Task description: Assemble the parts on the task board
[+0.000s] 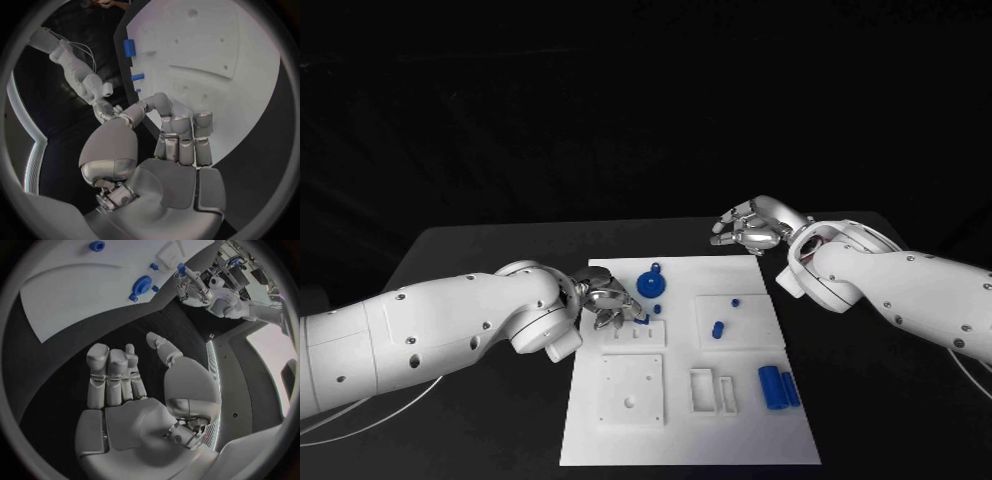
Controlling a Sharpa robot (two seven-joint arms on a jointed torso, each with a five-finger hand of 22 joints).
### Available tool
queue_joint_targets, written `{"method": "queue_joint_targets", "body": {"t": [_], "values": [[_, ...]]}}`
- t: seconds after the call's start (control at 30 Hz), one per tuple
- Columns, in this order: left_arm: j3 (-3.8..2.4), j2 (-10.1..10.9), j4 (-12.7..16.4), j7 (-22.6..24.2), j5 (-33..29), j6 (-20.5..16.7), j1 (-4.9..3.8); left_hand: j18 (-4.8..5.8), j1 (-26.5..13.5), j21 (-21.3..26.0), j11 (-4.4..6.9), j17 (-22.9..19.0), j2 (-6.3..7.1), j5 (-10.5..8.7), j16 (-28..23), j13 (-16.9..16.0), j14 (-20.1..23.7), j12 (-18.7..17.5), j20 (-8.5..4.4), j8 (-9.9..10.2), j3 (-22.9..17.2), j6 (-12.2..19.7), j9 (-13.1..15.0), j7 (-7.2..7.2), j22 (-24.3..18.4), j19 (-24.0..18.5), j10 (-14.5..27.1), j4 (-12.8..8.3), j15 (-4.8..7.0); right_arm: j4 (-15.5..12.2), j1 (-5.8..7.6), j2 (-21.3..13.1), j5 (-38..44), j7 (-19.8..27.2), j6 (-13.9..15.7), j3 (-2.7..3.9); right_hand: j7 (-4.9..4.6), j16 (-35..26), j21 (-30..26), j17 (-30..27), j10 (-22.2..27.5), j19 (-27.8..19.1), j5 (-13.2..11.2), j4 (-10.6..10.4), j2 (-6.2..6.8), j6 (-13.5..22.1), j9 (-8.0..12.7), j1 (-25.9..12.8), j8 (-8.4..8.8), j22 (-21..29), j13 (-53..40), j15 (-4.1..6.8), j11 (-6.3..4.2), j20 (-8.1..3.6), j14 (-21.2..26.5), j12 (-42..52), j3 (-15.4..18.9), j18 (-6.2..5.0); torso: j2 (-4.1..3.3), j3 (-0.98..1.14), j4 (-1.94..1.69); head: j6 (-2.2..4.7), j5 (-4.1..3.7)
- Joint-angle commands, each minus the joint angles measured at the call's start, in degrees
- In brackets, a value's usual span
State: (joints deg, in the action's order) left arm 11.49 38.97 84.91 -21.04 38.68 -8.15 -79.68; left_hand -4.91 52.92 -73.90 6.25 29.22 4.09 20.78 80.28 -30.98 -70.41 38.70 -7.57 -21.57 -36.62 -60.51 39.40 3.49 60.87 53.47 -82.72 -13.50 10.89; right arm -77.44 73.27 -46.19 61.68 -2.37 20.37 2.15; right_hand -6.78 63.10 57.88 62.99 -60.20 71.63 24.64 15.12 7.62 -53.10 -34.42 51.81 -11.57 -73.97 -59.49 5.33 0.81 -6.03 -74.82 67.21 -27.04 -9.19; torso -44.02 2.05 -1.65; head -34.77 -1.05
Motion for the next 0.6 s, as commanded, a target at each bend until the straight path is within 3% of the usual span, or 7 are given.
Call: {"method": "queue_joint_targets", "body": {"t": [0.03,0.1,0.27,0.5,0.6], "values": [[0.36,-0.76,-0.37,-3.56,5.21,0.12,-0.03,-1.28,-0.02,-0.59,0.42,0.15,-0.49,0.00,0.65,-0.55,-2.36,1.13,-8.37,-0.31,0.01,-9.97,10.23,-4.10,-0.16,0.52,-0.16,0.54,1.83,0.43,0.04,0.27,-0.44,0.77,-0.58,0.04,-0.75,-0.29,-0.25,0.06,-0.02,0.16,0.50,0.37,-0.35,0.41,0.07,-0.14,0.14,-0.08,0.09,-0.05,0.21,-0.08,-0.15,0.28,-0.14,-5.81,0.58,0.11,-0.10,-0.71,0.22],[0.77,-0.94,-0.36,-3.70,5.36,0.37,-0.04,-1.38,-0.27,-0.83,0.55,0.20,-0.73,-0.01,0.98,-0.83,-2.49,1.73,-8.37,-0.38,0.04,-10.25,10.67,-4.22,-0.24,0.59,-0.11,0.76,1.93,0.48,0.04,0.31,-0.44,0.77,-0.60,0.04,-0.75,-0.29,-0.27,0.07,-0.01,0.16,0.92,0.38,-0.37,0.42,0.07,-0.13,0.14,-0.10,0.10,-0.05,0.22,-0.07,-0.15,0.30,-0.18,-5.81,0.73,0.19,-0.11,-0.99,0.25],[0.87,-1.11,-0.14,-3.87,6.85,0.58,-0.04,-1.63,-0.81,-1.41,0.86,0.37,-1.26,0.05,1.89,-1.48,-2.74,3.22,-8.35,-0.52,0.08,-10.84,11.78,-4.52,-0.42,0.63,0.03,0.95,2.21,0.48,0.04,0.34,-0.45,0.72,-0.75,0.04,-0.76,-0.30,-0.27,0.10,0.01,0.17,1.53,0.41,-0.40,0.43,0.08,-0.07,0.13,-0.13,0.11,-0.06,0.22,-0.05,-0.14,0.32,-0.25,-5.81,0.91,0.27,-0.08,-1.49,0.24],[0.92,-1.37,-0.13,-4.12,7.99,1.20,-0.04,-2.05,-1.77,-2.41,1.31,0.65,-2.20,0.16,3.53,-2.51,-3.21,5.92,-8.33,-1.04,0.14,-11.81,13.71,-4.99,-0.75,0.78,0.25,1.16,2.63,0.48,0.04,0.27,-0.47,0.60,-0.93,0.04,-0.77,-0.31,-0.28,0.14,0.03,0.20,2.60,0.42,-0.43,0.44,0.10,-0.04,0.11,-0.19,0.15,-0.08,0.24,-0.03,-0.15,0.35,-0.34,-5.81,0.86,0.28,-0.14,-1.93,0.35],[0.93,-1.44,-0.12,-4.08,8.67,1.48,-0.04,-2.22,-2.32,-2.85,1.44,0.71,-2.76,0.22,4.16,-2.82,-3.34,7.05,-8.31,-1.27,0.15,-12.18,14.44,-5.17,-0.91,0.80,0.37,1.21,2.75,0.50,0.04,0.31,-0.47,0.56,-1.02,0.03,-0.78,-0.32,-0.29,0.16,0.05,0.21,3.21,0.40,-0.44,0.44,0.11,-0.04,0.10,-0.23,0.17,-0.08,0.24,-0.01,-0.15,0.37,-0.37,-5.81,0.79,0.17,-0.14,-2.10,0.36]]}}
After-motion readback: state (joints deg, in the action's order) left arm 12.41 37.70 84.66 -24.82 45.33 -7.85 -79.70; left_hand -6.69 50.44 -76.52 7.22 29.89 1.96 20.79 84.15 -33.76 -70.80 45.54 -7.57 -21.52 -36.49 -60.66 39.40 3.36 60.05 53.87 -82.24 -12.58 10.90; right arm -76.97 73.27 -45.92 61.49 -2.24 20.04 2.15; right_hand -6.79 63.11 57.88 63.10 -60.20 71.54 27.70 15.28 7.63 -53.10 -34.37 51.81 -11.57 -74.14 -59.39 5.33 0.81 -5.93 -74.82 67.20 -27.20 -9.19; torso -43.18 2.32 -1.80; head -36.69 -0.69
